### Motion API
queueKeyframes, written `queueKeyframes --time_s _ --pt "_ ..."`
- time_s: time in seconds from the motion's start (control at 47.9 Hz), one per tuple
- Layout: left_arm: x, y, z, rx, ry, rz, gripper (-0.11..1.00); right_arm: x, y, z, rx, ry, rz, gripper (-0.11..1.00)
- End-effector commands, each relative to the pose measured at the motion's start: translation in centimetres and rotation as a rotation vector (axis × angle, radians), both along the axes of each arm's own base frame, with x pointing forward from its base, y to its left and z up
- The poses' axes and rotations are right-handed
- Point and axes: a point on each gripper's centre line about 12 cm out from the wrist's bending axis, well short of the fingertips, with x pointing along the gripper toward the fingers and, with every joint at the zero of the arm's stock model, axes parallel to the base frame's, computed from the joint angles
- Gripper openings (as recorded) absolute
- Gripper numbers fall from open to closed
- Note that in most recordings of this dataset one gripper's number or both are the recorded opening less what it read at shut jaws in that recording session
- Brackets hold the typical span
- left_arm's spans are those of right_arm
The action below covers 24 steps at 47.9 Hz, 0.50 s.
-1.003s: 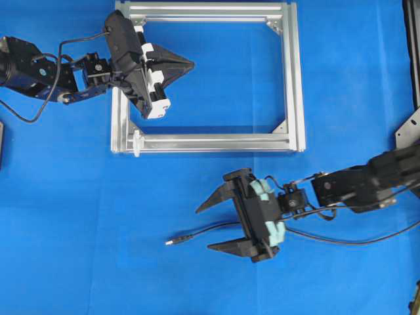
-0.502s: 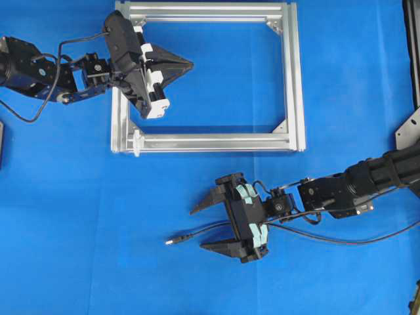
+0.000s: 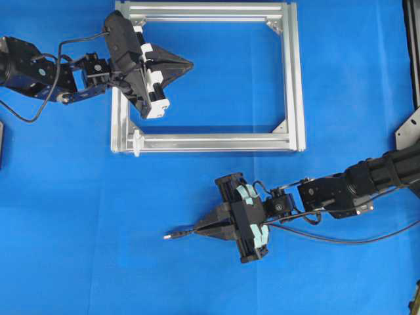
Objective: Insert the wire through the string loop located on the left side.
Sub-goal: 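Lift the cable with the right gripper, plug end pointing left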
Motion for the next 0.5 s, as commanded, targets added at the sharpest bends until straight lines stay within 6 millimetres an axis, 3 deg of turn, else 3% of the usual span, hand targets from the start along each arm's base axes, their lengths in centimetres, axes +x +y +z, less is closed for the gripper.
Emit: queueKeyframes --time_s 0.0,0.272,0.481 --pt "0.1 0.1 1.4 0.015 -0.039 -0.001 0.00 0.4 0.3 1.2 0.011 -0.041 0.006 -0.01" --pt "0.0 0.0 1.3 0.009 -0.036 0.000 0.00 0.3 0.3 1.3 0.012 -0.040 0.007 -0.01" --pt "0.0 0.0 1.4 0.008 -0.038 0.000 0.00 -0.3 0.1 3.5 0.018 -0.060 0.007 -0.01"
